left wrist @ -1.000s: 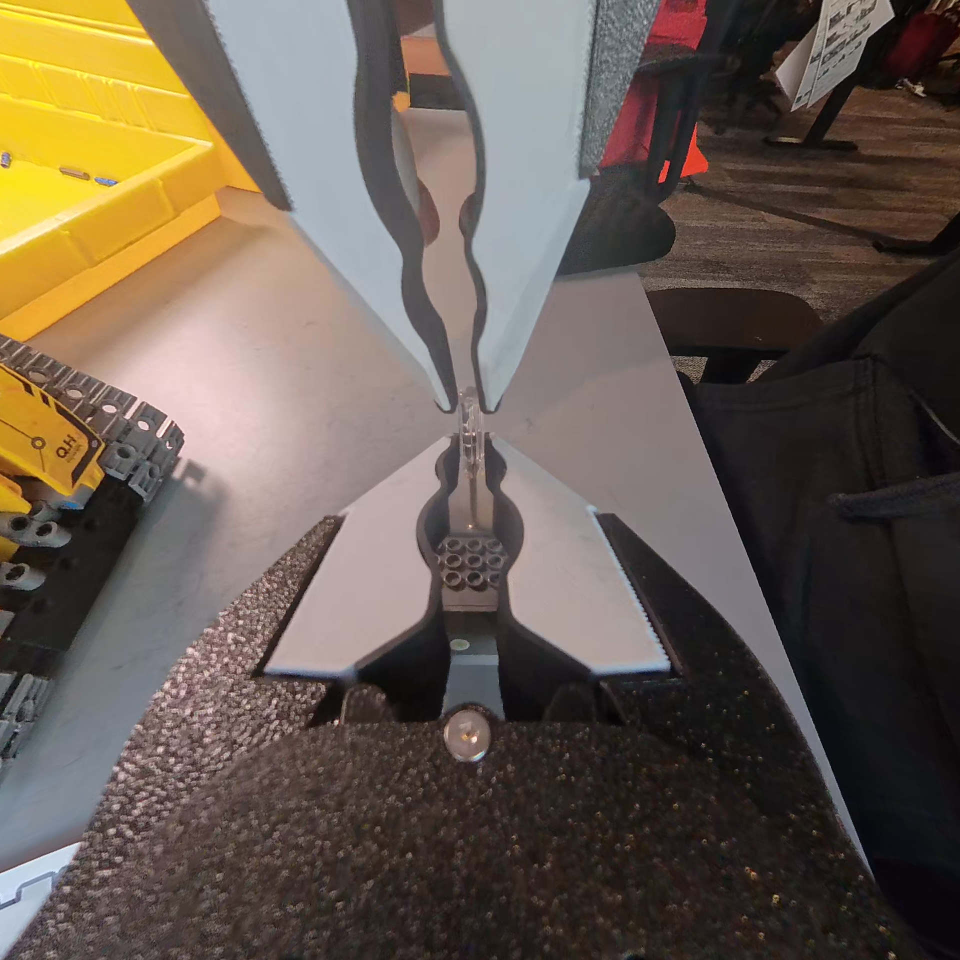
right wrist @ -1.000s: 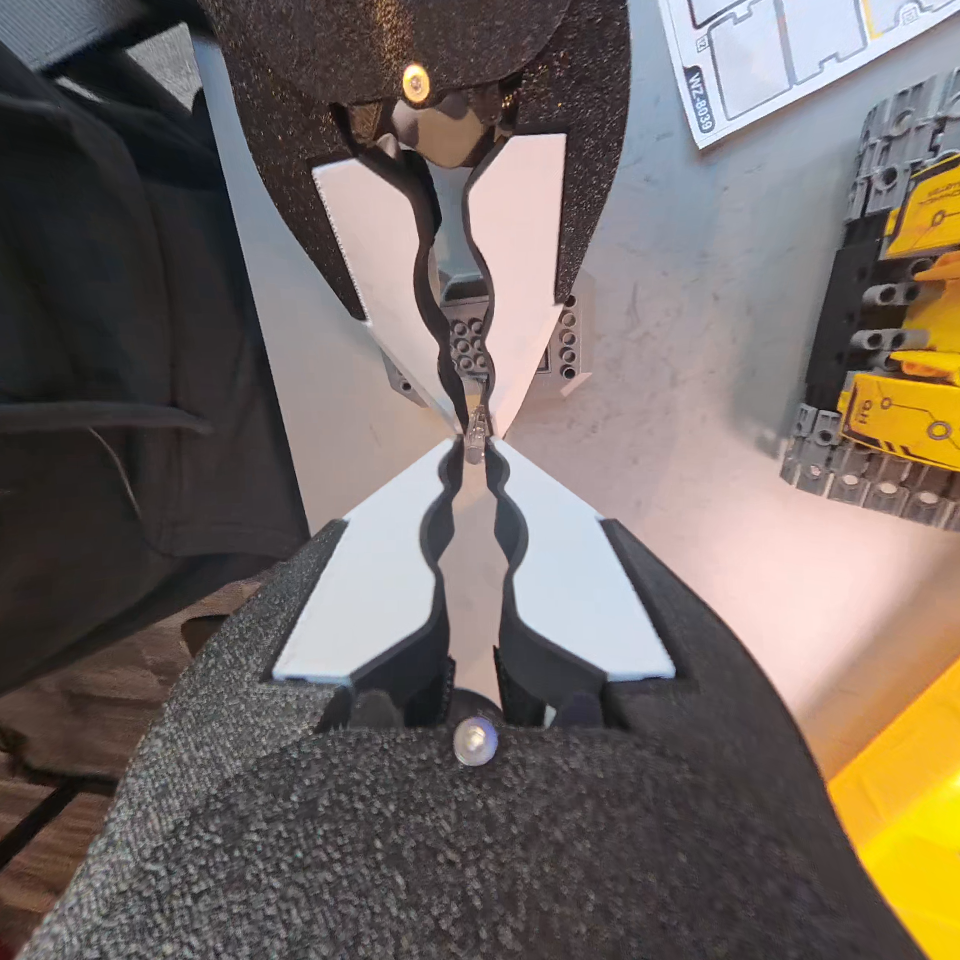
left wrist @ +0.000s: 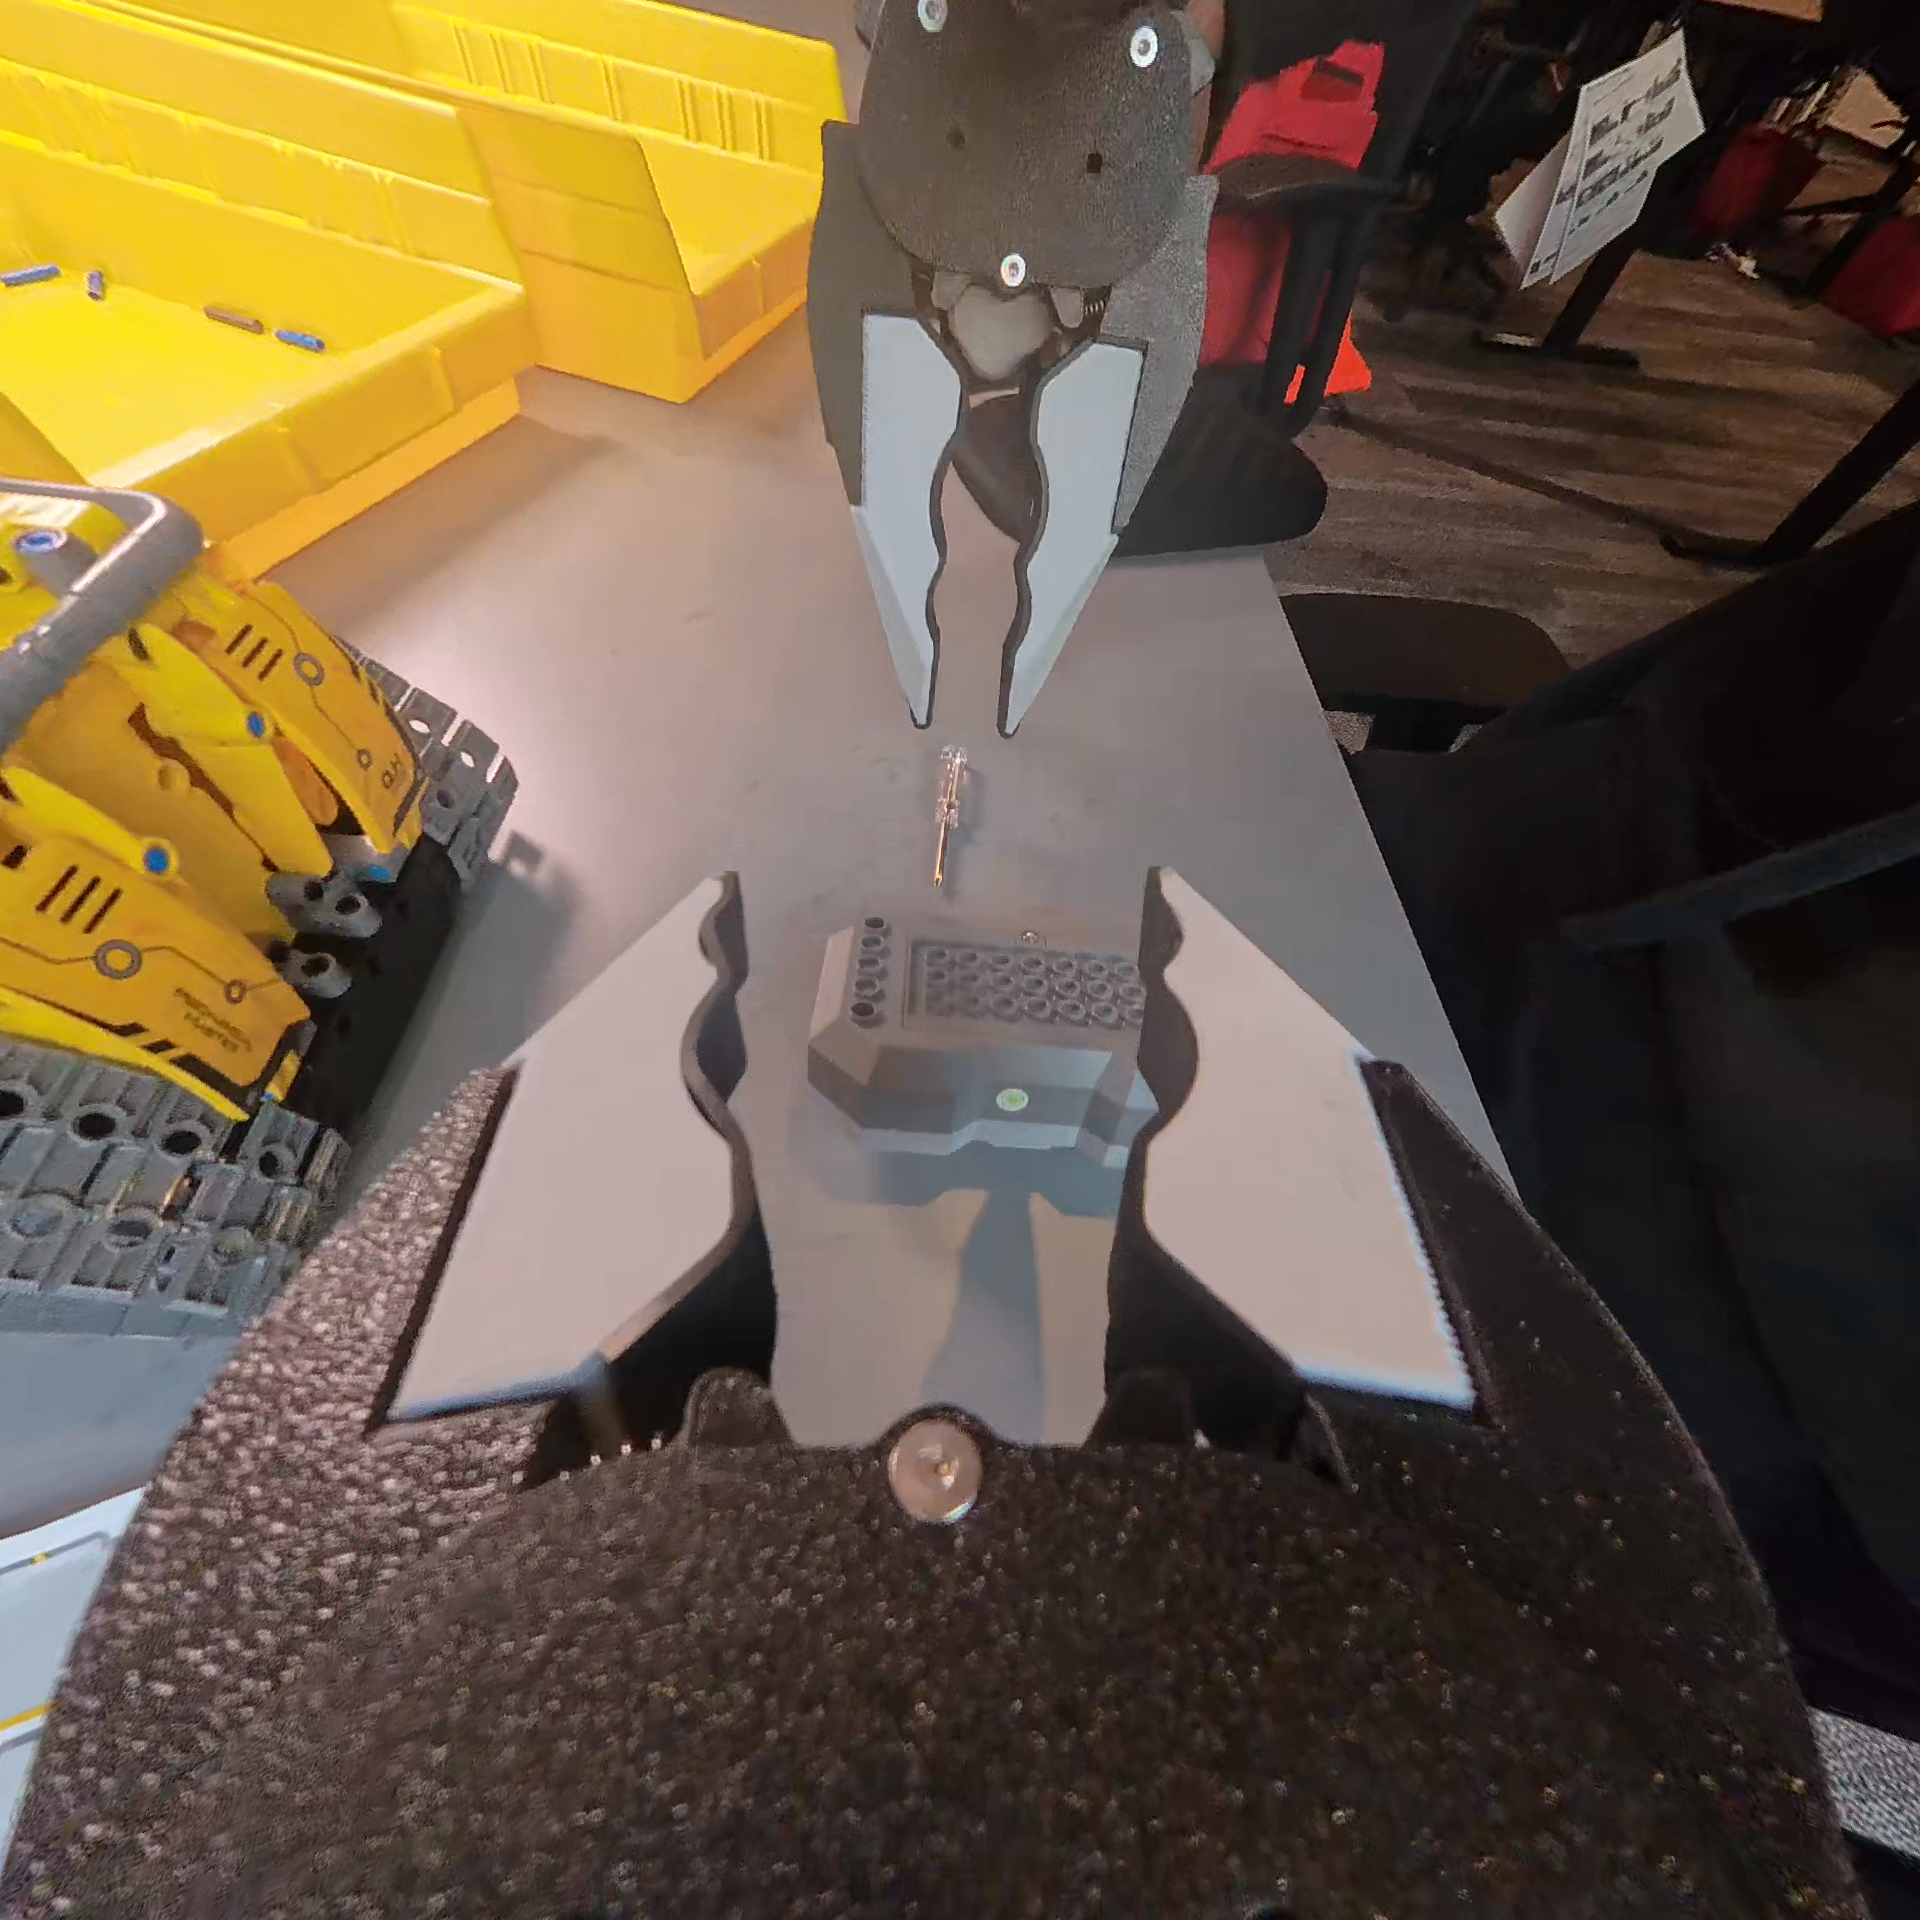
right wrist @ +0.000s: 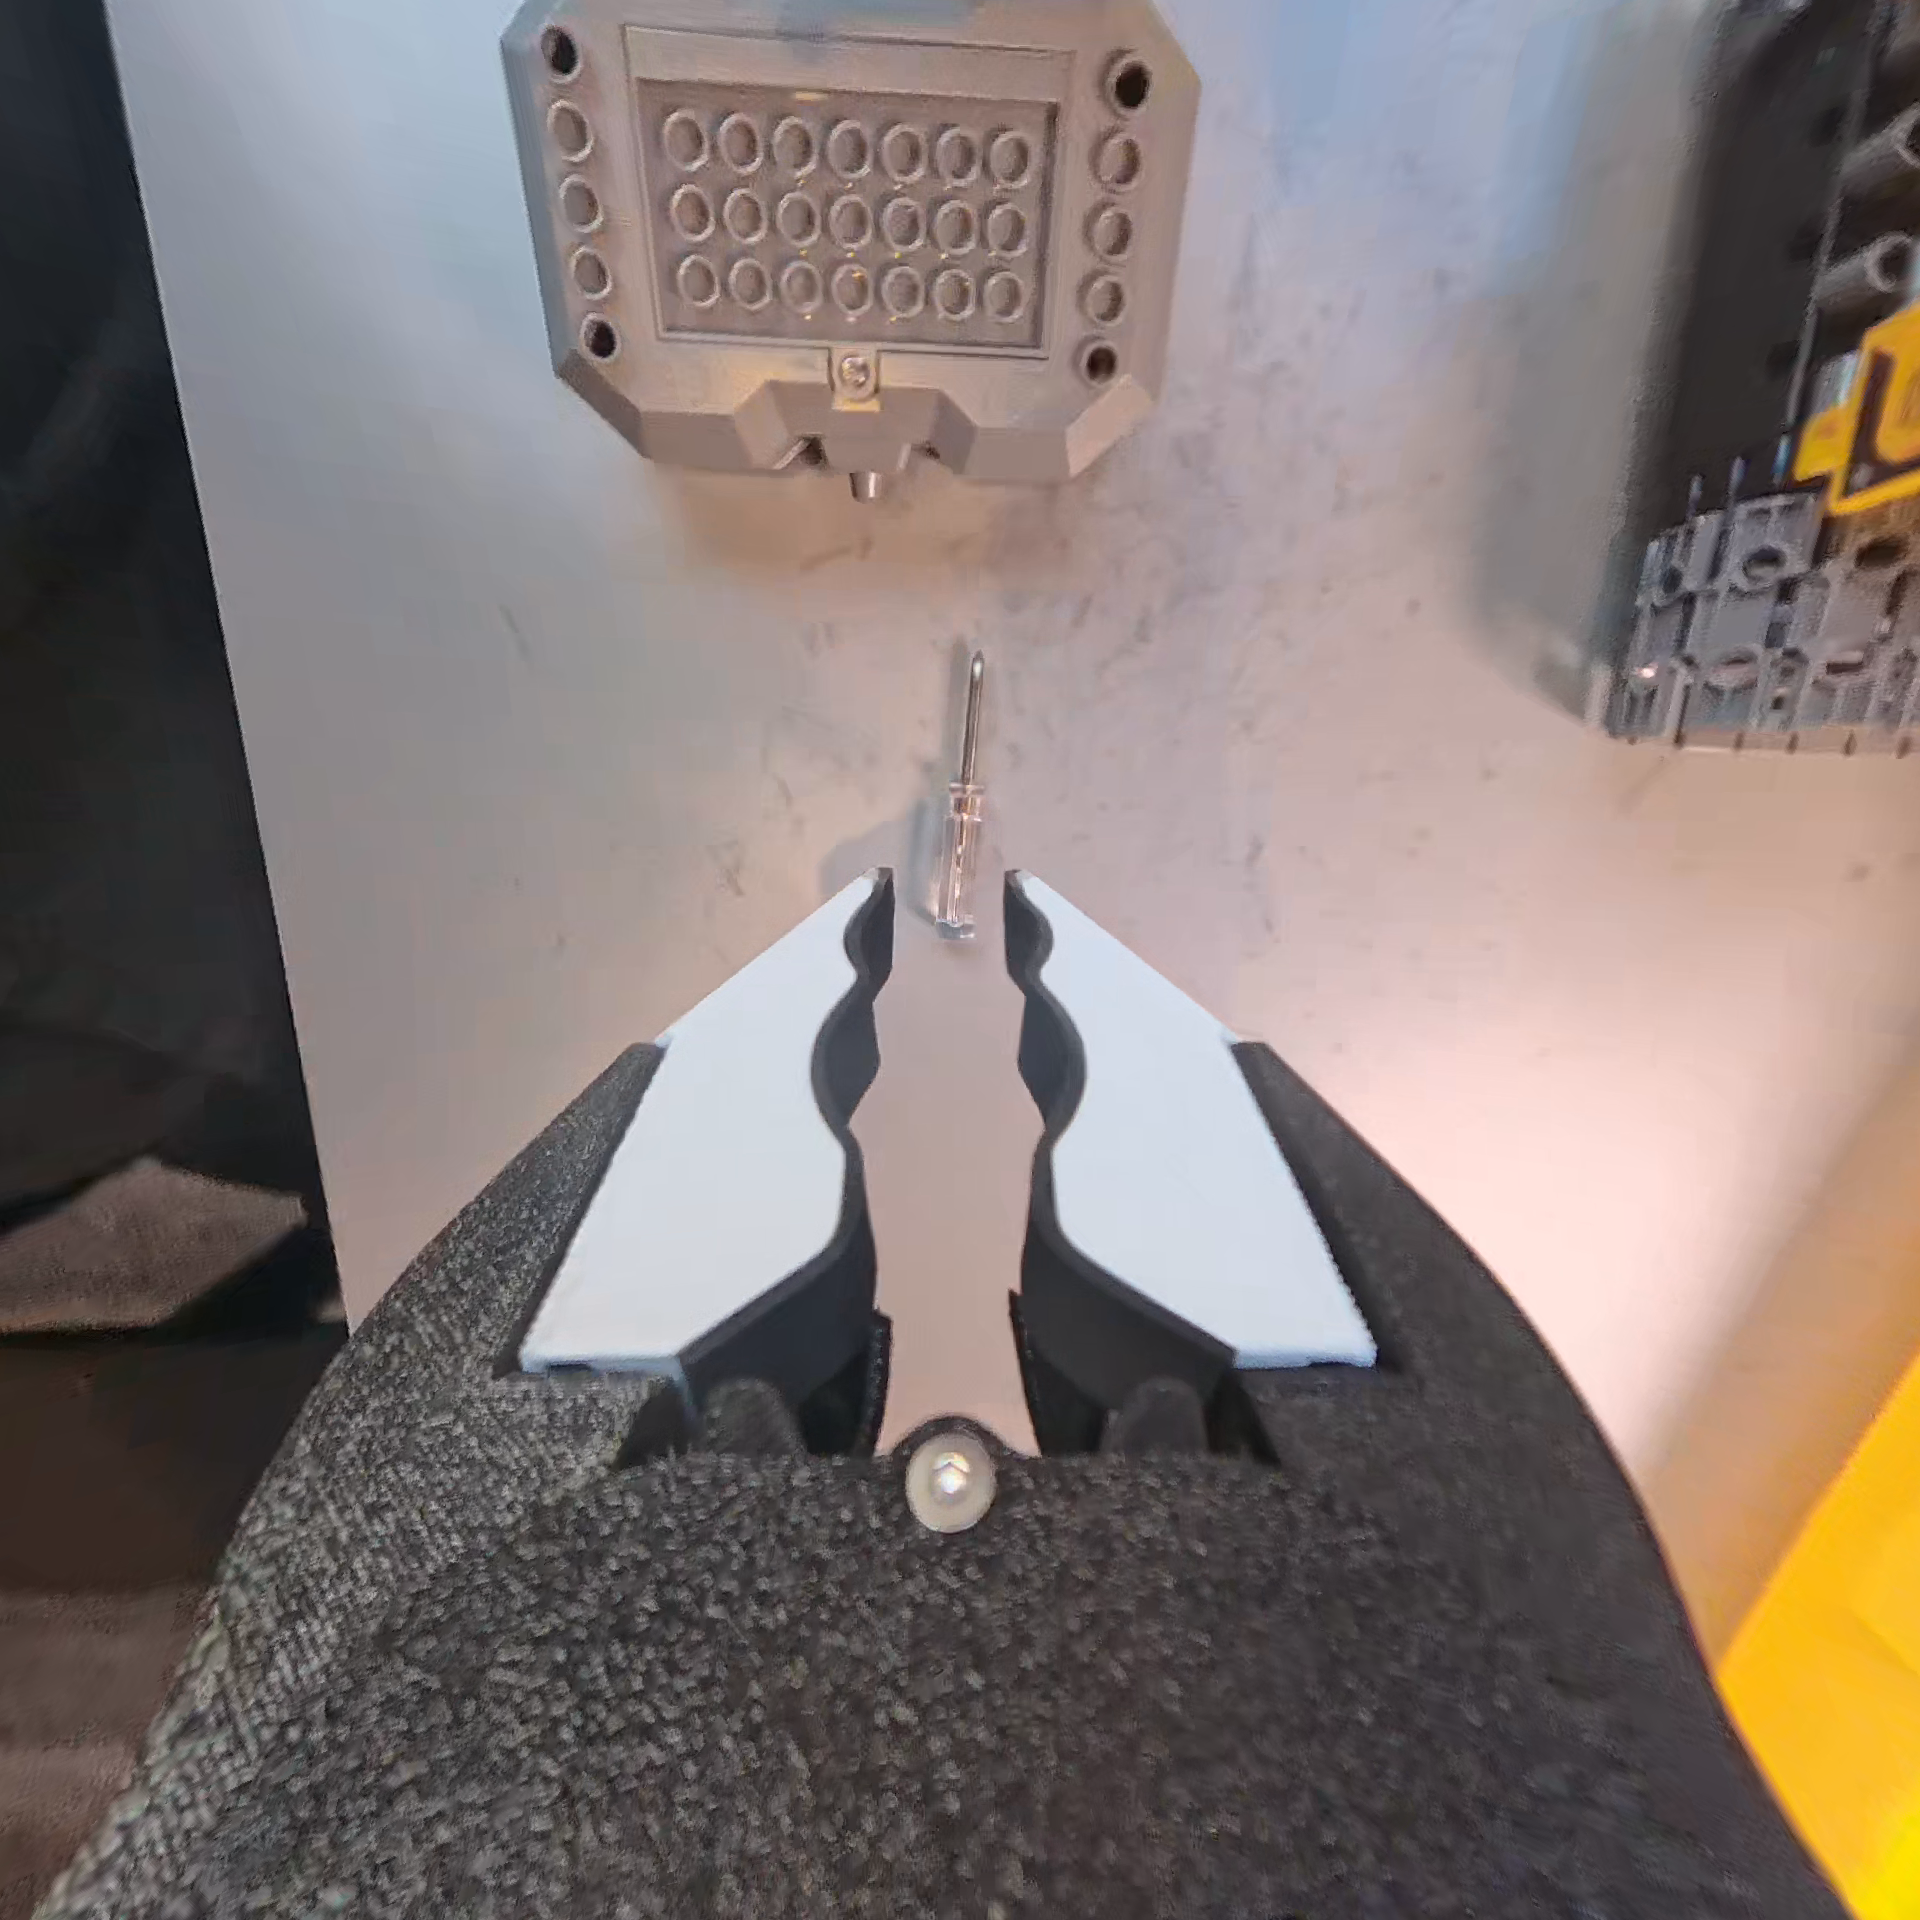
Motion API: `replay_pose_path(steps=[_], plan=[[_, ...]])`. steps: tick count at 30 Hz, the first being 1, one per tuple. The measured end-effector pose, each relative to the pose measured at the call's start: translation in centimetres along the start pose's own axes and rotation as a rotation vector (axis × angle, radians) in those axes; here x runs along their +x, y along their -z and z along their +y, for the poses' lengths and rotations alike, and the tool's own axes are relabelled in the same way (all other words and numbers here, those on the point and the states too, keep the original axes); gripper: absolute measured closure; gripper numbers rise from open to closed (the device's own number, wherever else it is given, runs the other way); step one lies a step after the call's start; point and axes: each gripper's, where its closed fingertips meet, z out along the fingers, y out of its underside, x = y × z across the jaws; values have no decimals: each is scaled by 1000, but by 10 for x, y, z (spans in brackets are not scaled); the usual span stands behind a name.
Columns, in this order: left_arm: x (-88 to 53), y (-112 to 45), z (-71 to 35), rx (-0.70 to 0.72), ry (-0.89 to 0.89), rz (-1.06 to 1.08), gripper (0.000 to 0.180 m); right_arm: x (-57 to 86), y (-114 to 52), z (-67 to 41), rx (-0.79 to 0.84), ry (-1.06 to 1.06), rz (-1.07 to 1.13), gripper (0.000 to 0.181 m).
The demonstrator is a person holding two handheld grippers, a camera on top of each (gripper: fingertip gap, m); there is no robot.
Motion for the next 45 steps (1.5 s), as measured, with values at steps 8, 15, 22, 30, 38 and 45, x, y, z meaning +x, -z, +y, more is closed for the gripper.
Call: replay_pose_path(steps=[8,15,22,30,38,45], plan=[[-1,-3,5,-18,-4,-11,118,1,-21,12,167,-97,52,168],[24,-32,1,-47,-93,-6,147,-10,7,-21,222,-52,63,174],[26,-45,4,-90,-200,-76,172,-23,30,-61,139,72,112,173],[35,-28,-25,138,-146,2,179,-24,70,-97,448,72,137,173],[50,-21,-42,275,-108,109,179,-35,90,-107,692,63,167,163],[50,-25,-37,246,-114,106,179,-35,81,-107,620,112,181,171]])
